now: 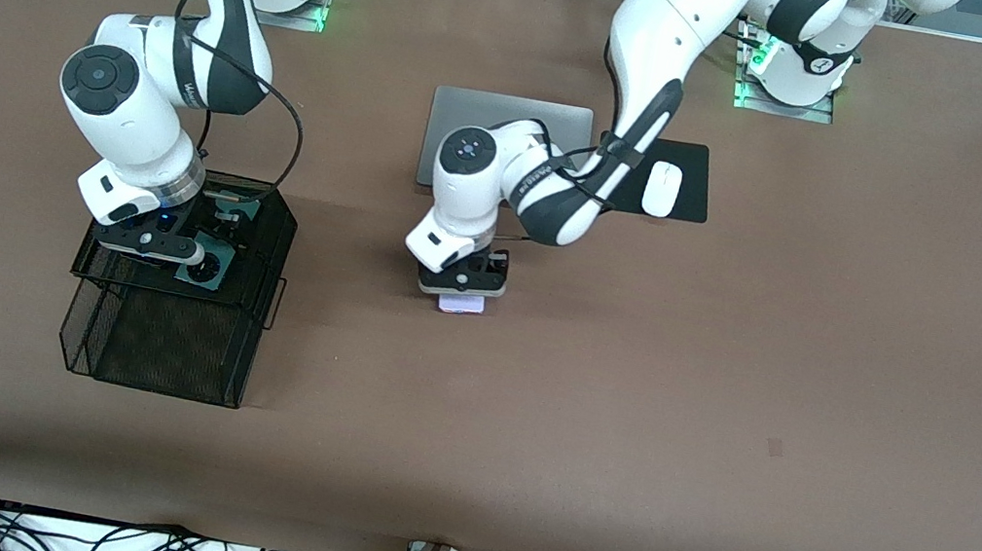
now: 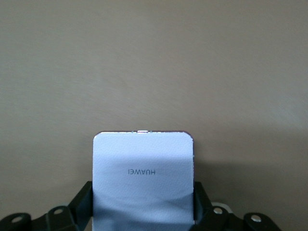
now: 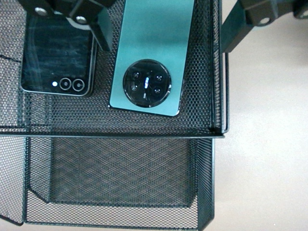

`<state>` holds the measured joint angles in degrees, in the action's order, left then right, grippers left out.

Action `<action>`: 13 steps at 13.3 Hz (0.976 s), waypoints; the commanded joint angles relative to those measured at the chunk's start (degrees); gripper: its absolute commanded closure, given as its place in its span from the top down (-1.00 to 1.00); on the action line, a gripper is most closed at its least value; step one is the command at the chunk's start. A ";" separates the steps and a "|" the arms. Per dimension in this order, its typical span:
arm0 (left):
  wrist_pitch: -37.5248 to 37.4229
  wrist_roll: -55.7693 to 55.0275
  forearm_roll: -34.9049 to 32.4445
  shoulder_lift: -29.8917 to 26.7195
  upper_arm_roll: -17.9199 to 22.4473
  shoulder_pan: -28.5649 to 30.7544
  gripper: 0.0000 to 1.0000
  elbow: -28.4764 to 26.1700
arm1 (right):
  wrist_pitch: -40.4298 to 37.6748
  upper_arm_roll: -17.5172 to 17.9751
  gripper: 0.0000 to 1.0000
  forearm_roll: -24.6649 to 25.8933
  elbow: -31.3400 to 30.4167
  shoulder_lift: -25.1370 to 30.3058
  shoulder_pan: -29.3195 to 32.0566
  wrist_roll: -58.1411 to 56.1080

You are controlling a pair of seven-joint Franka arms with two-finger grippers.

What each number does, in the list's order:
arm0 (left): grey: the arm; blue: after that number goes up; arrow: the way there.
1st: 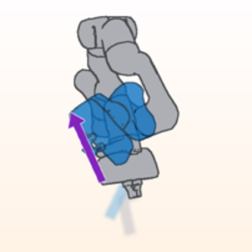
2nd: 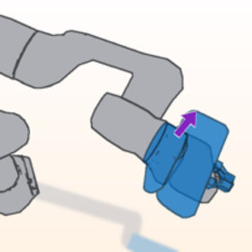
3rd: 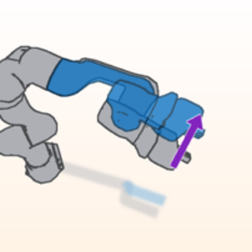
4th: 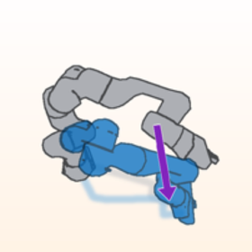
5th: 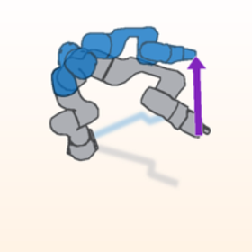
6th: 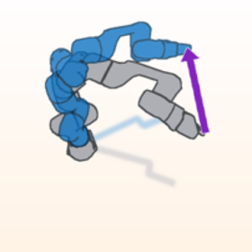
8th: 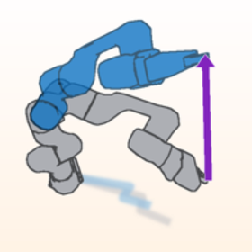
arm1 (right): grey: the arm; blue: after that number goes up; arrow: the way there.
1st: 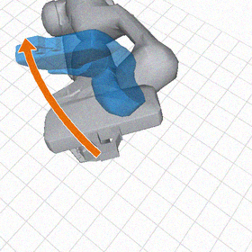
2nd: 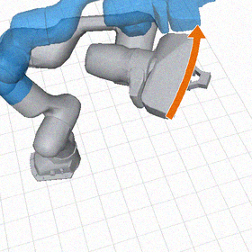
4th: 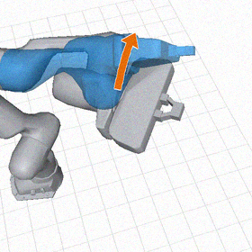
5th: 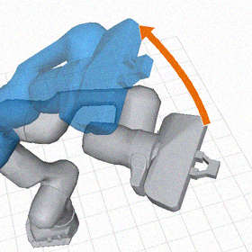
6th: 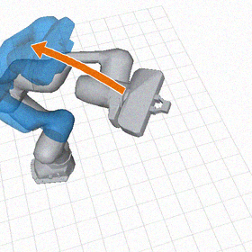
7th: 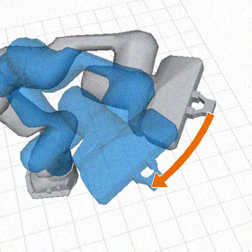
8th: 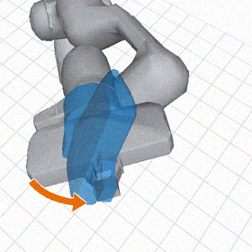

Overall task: Place phones with both arms
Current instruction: 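Set the white phone beside the laptop with the left gripper and release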

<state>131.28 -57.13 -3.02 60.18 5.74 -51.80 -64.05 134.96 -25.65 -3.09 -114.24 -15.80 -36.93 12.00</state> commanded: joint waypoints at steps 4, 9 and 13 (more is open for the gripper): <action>0.20 1.32 -1.72 3.36 1.29 -0.85 -0.77 4.37 | -7.68 -0.28 0.98 -0.95 4.90 1.38 0.10 -1.10; -1.11 1.40 -1.90 1.44 3.31 -0.33 1.00 4.46 | -17.81 -0.63 0.98 -0.95 11.15 1.12 0.37 -1.80; -12.50 9.45 -1.11 -8.29 2.79 7.56 1.00 0.44 | -18.24 -0.11 0.98 -0.95 12.63 0.51 0.02 -1.54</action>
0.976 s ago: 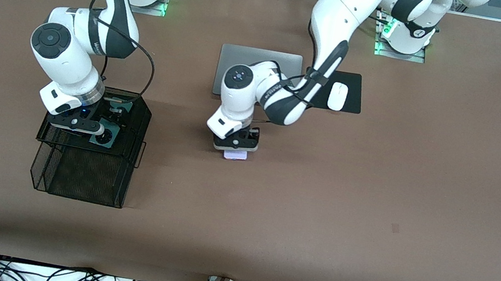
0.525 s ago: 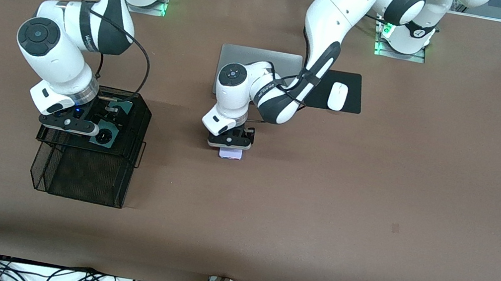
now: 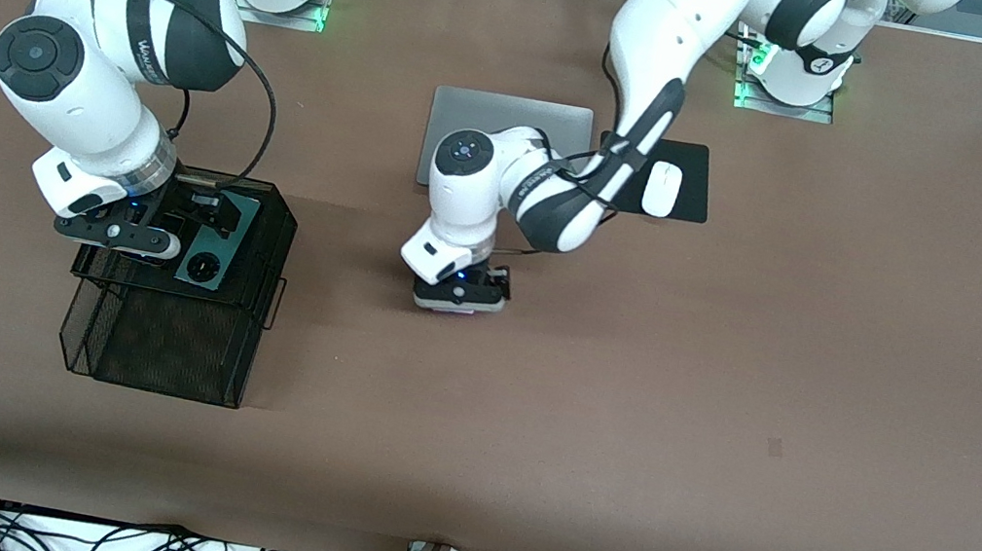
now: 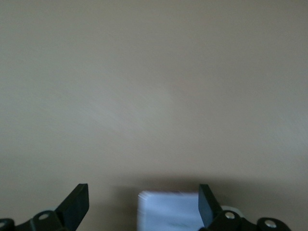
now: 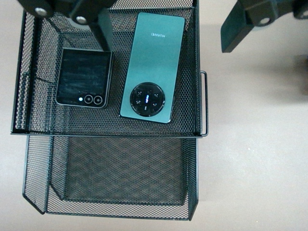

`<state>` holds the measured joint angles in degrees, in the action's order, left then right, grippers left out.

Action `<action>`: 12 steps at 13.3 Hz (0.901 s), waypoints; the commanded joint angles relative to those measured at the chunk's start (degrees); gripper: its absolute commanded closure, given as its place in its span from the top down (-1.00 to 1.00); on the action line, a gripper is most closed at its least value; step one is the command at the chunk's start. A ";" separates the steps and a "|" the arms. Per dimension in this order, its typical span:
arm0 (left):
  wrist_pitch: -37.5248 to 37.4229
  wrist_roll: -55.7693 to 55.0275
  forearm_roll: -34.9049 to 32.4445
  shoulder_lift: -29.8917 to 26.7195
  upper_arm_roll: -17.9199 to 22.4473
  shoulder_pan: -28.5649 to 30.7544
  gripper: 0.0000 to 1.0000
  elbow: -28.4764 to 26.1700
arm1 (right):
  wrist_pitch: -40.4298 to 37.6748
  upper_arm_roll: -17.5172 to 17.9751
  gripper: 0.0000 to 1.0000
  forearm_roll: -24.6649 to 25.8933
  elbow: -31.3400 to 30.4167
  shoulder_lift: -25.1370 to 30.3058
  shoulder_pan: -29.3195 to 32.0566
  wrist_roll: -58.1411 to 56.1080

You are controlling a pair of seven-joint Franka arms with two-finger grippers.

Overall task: Place phones with both arms
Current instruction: 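Set the white phone beside the laptop with the left gripper and release, then grasp the white phone with the right gripper while the left gripper withdraws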

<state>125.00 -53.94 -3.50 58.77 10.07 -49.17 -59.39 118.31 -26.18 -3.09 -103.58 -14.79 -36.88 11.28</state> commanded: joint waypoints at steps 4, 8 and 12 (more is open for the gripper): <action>-14.50 19.11 1.30 -19.72 -2.24 14.08 1.00 -13.36 | -6.95 2.79 0.98 -9.71 11.80 -6.72 -1.35 2.94; -22.32 34.57 1.39 -27.73 -2.33 23.39 1.00 -16.01 | -5.72 10.96 0.98 -11.59 23.03 -17.17 -1.88 12.25; -30.94 47.32 1.74 -35.20 -2.42 31.04 1.00 -16.54 | 6.02 17.56 0.99 -11.50 26.85 -26.85 -3.89 16.12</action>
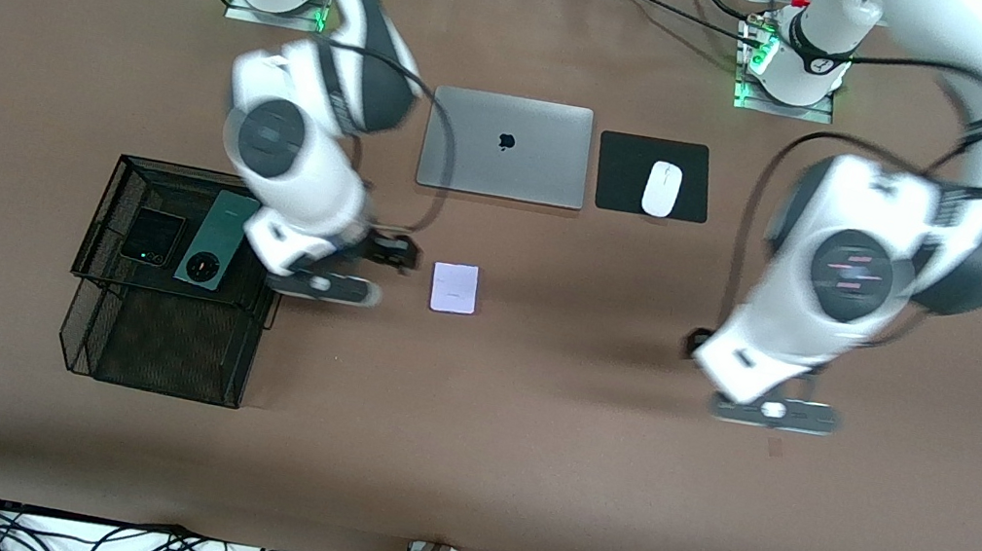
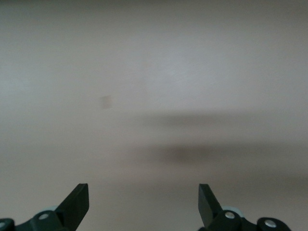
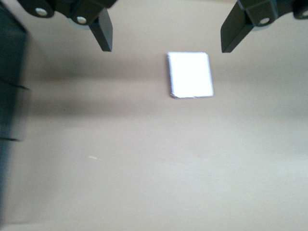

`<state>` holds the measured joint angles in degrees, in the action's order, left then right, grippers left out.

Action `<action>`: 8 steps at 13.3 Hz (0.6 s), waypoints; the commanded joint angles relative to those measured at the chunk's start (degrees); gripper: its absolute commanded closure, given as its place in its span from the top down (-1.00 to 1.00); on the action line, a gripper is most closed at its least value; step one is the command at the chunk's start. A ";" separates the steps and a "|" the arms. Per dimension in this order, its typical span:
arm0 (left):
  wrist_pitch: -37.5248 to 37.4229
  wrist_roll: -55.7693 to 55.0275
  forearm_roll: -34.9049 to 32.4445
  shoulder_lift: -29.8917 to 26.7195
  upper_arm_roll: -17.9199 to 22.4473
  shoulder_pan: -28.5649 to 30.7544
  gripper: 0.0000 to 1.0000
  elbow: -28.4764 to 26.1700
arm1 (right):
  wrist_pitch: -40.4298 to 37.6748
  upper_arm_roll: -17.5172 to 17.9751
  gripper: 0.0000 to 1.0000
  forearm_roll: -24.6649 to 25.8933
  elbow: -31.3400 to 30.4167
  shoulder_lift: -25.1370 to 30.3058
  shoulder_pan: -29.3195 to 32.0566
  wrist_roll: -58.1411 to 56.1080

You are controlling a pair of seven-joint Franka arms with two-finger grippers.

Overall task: Place phones with both arms
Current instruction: 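Grasp the white phone with the right gripper while the left gripper withdraws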

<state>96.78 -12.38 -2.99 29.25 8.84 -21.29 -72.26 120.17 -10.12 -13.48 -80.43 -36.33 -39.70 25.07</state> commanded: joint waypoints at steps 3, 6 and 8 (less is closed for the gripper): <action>-6.51 12.89 1.85 -9.64 -1.19 8.18 1.00 -3.68 | 7.53 1.50 0.99 0.12 3.53 -9.89 -5.64 3.67; -8.18 18.44 1.85 -12.71 -1.19 12.58 1.00 -3.68 | 7.53 1.50 0.99 5.72 2.47 -11.22 -5.83 1.92; -9.50 19.50 1.85 -14.56 -1.02 13.81 1.00 -3.68 | 7.71 1.59 0.99 9.25 2.47 -12.54 -6.35 0.33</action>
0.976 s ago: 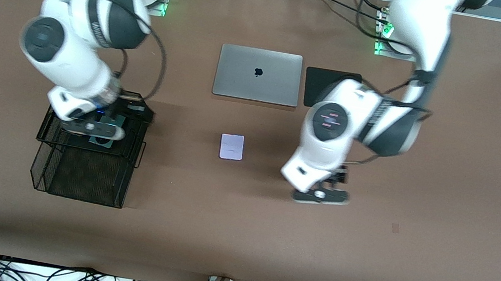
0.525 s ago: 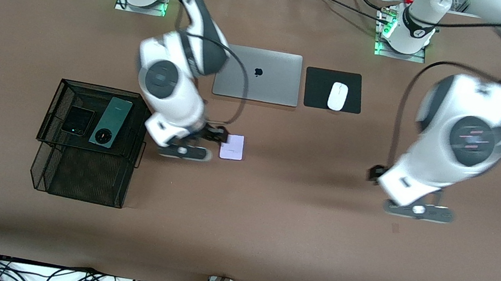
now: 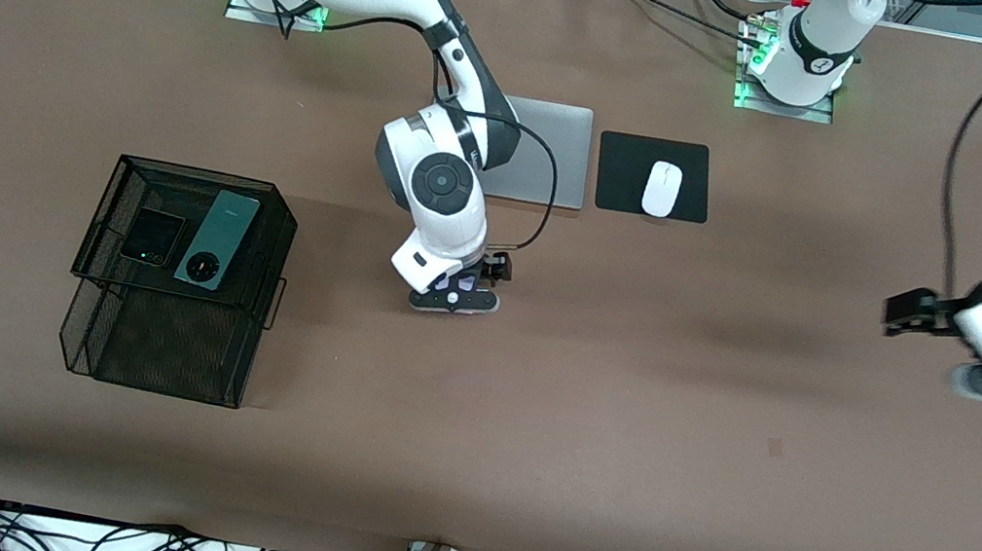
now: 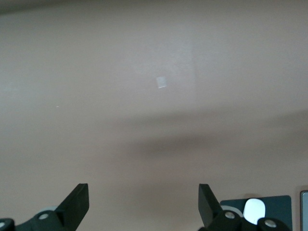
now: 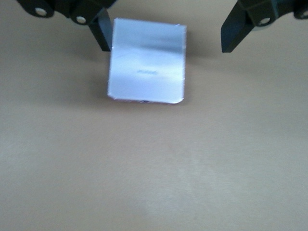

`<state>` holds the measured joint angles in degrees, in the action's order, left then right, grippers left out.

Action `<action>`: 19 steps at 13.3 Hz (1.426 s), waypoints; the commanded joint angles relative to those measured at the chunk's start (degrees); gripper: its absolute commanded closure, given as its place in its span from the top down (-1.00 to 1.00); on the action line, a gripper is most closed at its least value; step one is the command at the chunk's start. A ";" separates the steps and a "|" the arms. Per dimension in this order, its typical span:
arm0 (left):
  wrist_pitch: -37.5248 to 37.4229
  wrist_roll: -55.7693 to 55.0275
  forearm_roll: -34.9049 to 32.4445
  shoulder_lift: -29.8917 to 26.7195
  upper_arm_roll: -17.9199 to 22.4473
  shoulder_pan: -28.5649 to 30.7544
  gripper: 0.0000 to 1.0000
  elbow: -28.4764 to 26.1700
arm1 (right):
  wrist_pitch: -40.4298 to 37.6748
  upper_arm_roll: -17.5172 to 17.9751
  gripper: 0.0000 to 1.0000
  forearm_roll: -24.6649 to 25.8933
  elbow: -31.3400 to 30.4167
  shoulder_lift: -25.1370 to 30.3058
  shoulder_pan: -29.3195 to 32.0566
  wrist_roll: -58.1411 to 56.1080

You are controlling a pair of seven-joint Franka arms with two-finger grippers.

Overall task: Place phones with both arms
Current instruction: 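Grasp the white phone with the right gripper while the left gripper withdraws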

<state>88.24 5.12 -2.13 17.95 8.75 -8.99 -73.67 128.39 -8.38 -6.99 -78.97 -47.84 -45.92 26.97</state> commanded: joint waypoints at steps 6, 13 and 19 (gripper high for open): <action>-2.46 2.53 4.50 -5.65 -1.01 3.02 1.00 -2.71 | 2.83 0.03 0.99 4.27 -0.22 -2.96 -0.67 -1.74; 3.06 -6.70 4.16 -11.87 -17.80 13.83 1.00 -12.52 | 4.32 0.12 0.99 4.44 -0.74 -3.66 -1.01 -1.66; 4.75 -8.03 4.16 -15.40 -17.36 11.98 1.00 -16.51 | 4.77 0.12 0.10 5.06 -0.83 -3.93 -1.54 -1.57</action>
<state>91.83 -2.15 2.13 5.25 -8.69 3.13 -87.28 132.25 -8.25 -2.80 -79.42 -51.81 -47.22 25.78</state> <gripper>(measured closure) 0.000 0.053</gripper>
